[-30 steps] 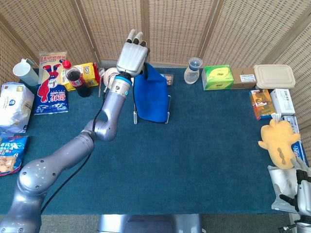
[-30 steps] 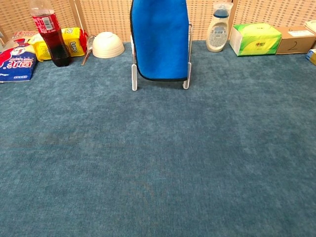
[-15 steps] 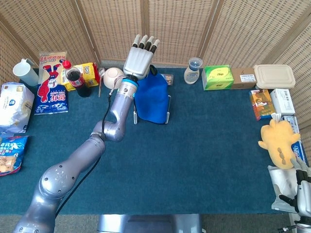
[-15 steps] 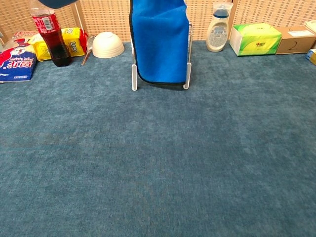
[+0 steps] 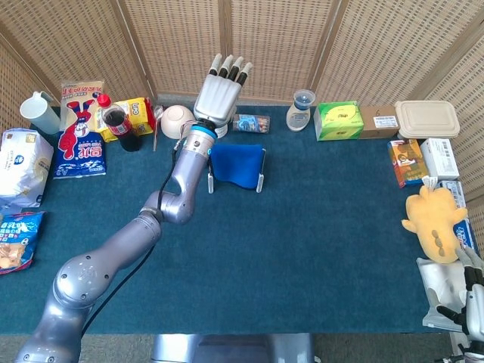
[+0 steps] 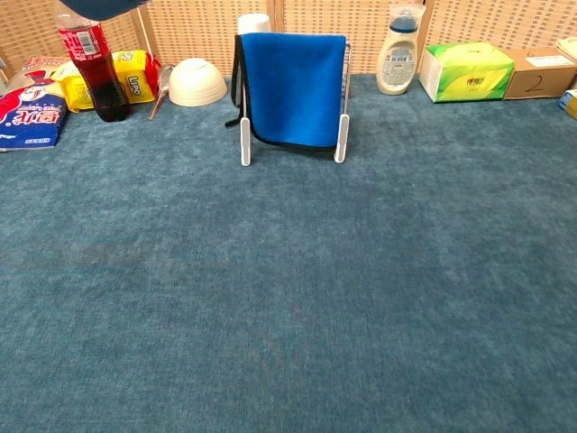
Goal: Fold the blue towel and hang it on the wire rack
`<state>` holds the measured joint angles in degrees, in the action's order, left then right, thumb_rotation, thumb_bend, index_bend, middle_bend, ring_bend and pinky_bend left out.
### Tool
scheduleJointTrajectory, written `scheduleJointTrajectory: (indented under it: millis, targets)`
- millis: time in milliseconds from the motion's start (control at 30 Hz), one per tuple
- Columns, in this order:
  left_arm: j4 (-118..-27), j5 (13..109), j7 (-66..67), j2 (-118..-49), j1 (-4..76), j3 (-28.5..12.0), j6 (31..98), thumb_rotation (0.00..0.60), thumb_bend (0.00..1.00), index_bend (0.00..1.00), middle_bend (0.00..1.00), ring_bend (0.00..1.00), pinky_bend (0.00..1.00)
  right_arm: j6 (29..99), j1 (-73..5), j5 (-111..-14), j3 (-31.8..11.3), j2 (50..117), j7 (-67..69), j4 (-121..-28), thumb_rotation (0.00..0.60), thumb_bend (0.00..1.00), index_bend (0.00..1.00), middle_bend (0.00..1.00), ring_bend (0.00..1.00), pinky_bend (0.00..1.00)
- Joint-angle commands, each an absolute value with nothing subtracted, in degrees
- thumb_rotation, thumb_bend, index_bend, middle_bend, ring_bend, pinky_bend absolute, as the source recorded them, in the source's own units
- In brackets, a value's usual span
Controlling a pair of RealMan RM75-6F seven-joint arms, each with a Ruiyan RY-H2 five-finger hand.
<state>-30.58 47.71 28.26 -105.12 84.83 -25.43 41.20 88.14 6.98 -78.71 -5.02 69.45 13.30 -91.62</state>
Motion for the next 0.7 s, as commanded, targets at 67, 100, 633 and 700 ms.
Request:
scheduleJointTrajectory:
  millis: [67, 100, 633, 700]
  targets:
    - [-35.0, 47.7, 26.8, -102.9, 82.7, -26.2, 43.0, 0.6, 0.04, 0.0, 0.0, 0.0, 0.0, 87.9, 6.8, -78.9, -5.0, 69.4, 13.3, -91.6, 0.6, 0.28, 0.04, 0.04, 0.0, 0.0]
    - [-36.2, 47.8, 26.4, -102.4, 82.1, -26.3, 43.5, 0.6, 0.04, 0.0, 0.0, 0.0, 0.0, 87.9, 6.7, -79.0, -5.1, 69.3, 13.3, -91.6, 0.6, 0.28, 0.04, 0.04, 0.0, 0.0]
    - [-79.9, 50.6, 21.8, -79.8, 58.6, -20.9, 58.2, 0.6, 0.04, 0.0, 0.0, 0.0, 0.0, 86.4, 3.7, -81.0, -6.4, 67.0, 10.2, -93.9, 0.6, 0.28, 0.04, 0.04, 0.0, 0.0]
    - [-84.8, 51.8, 20.8, -77.2, 55.6, -19.4, 60.1, 0.6, 0.04, 0.0, 0.0, 0.0, 0.0, 86.0, 3.1, -81.1, -6.6, 66.7, 9.7, -94.2, 0.6, 0.28, 0.04, 0.04, 0.0, 0.0]
